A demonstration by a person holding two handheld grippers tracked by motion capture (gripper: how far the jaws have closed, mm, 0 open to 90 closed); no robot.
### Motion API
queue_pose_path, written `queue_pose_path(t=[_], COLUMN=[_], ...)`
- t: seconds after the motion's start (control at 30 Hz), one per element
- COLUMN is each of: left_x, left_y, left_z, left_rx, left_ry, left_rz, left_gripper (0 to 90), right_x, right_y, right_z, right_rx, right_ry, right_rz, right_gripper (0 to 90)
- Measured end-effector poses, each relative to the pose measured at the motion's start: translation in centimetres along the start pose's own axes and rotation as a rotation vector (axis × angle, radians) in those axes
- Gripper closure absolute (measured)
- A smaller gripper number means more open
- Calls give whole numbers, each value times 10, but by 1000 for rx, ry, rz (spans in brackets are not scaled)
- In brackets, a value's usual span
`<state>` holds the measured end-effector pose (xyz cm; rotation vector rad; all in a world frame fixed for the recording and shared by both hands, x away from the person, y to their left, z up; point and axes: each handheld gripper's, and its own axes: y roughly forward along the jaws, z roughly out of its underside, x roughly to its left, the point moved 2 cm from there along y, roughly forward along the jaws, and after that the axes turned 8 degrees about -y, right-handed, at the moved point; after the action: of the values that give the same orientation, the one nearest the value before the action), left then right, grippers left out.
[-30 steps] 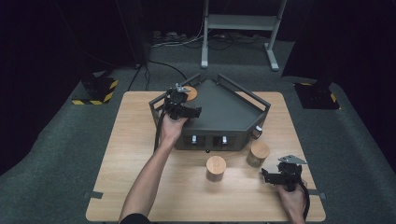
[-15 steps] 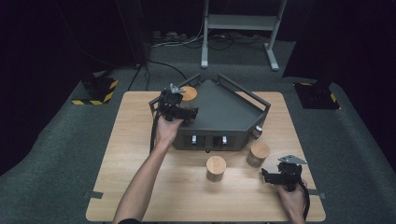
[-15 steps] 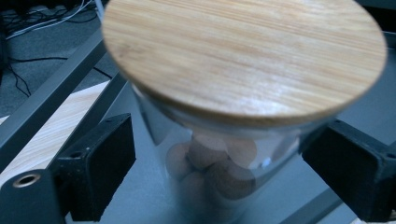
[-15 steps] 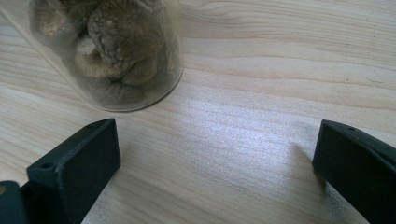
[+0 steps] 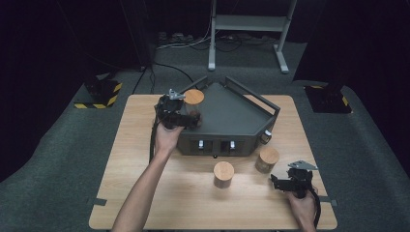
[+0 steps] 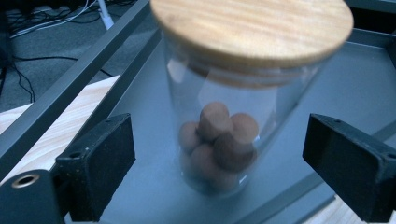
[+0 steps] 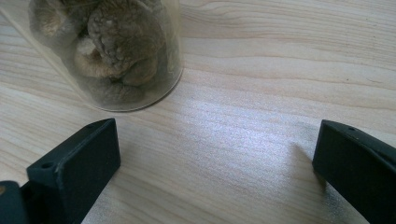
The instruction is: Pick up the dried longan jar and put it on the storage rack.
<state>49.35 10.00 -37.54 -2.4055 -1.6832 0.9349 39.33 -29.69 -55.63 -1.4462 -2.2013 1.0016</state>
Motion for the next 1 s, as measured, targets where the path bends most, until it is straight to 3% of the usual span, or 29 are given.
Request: queue_pose_path(t=[0.37, 1.0], left_x=[16, 27], left_y=[-25, -45], left_z=[5, 20], left_rx=[-16, -33], left_ry=[-19, -36], left_rz=[-10, -14], left_gripper=[91, 91], right_x=[0, 0], right_y=[0, 0], right_z=[0, 0], right_rx=[0, 0], right_ry=[1, 1], right_rz=[0, 0], right_gripper=[2, 2])
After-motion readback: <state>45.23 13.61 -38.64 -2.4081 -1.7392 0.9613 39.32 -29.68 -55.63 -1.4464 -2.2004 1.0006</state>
